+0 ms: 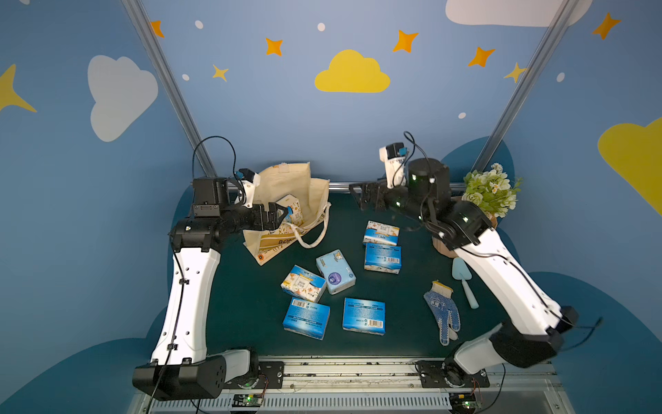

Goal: Put tissues into the canvas bag
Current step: Place the pack of facial tissues in the canvas bag.

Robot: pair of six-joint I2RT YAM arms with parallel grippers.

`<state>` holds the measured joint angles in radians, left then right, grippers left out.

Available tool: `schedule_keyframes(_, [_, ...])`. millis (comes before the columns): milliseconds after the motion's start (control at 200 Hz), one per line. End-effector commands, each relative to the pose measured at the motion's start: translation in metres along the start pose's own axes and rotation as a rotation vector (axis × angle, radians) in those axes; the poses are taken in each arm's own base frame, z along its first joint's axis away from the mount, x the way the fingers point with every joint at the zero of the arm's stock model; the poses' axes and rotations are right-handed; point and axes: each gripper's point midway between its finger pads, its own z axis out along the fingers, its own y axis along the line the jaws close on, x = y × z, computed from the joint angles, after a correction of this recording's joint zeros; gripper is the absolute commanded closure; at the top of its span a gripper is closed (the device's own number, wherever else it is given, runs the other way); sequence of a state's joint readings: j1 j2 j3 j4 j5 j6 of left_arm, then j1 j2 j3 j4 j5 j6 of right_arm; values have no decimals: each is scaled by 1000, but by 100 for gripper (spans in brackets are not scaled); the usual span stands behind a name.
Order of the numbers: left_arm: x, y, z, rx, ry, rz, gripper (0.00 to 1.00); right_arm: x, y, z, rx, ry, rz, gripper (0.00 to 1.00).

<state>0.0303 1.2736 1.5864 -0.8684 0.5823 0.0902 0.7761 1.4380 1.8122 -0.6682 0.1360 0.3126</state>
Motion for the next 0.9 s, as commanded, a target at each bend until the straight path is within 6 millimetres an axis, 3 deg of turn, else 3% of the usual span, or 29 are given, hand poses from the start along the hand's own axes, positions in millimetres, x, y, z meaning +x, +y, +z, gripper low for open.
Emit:
schedule_keyframes(0, [18,-23,1,97,55,52,0,115,-69,3,305,318,-17,3])
schedule_keyframes(190, [56,-57,18,159,195,190,0,180,-140,-32,548,398,207,3])
schedule_keyframes(360, [104,-100,19,337,368,366,0,210,-151,-64,546,437,315,3])
schedule_keyframes(466, [144,-112,31,367,526,541,0,221,-168,-88,611,460,415,3])
schedule_keyframes(671, [212,-138,50,438,735,726,0,229,-166,-109,521,455,607,3])
schedule_keyframes(801, [253,-154,57,513,825,779,0,252,-147,-115,415,587,675,3])
schedule_keyframes(891, [276,-163,73,514,846,843,0,260,-151,-127,462,618,662,3])
